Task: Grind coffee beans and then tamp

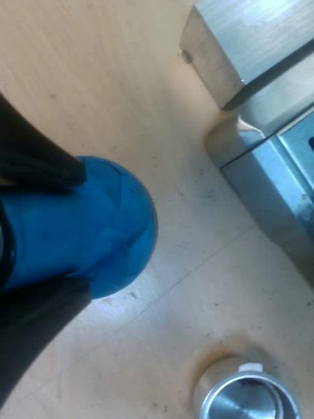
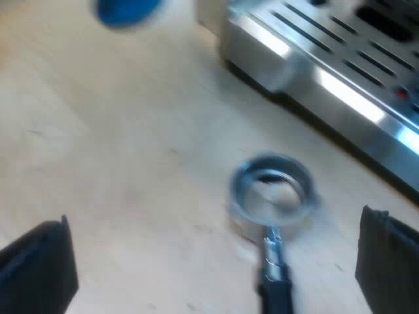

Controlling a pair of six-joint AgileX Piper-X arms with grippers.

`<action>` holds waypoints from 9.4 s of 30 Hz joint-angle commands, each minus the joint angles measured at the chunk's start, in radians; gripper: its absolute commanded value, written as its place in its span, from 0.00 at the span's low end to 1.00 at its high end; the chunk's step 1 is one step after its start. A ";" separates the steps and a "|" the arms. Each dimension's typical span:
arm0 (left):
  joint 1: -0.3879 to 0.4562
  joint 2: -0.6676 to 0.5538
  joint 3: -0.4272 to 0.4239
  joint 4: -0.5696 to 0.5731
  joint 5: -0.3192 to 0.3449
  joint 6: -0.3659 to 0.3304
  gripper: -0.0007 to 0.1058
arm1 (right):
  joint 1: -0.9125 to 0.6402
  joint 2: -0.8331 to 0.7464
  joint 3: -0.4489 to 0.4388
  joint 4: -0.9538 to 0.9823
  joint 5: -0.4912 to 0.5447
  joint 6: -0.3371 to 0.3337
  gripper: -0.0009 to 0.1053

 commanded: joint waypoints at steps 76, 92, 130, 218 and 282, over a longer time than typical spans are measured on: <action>-0.326 0.400 -0.155 -0.211 0.133 0.010 0.01 | -0.005 -0.080 0.391 -0.421 0.049 -0.004 0.83; -0.326 0.513 -0.155 -0.235 0.178 0.013 0.01 | -0.005 -0.080 0.391 -0.421 0.049 -0.004 0.83; -0.413 0.682 -0.155 -0.278 0.034 0.036 0.01 | -0.005 -0.080 0.391 -0.421 0.049 -0.004 0.83; 0.001 0.464 0.056 -0.248 -0.031 -0.002 0.04 | -0.020 0.106 0.225 -0.489 -0.124 -0.073 0.83; 0.238 -0.204 -0.139 -0.004 -0.062 -0.076 1.00 | -1.267 -0.360 -0.218 0.772 -0.569 -0.198 0.83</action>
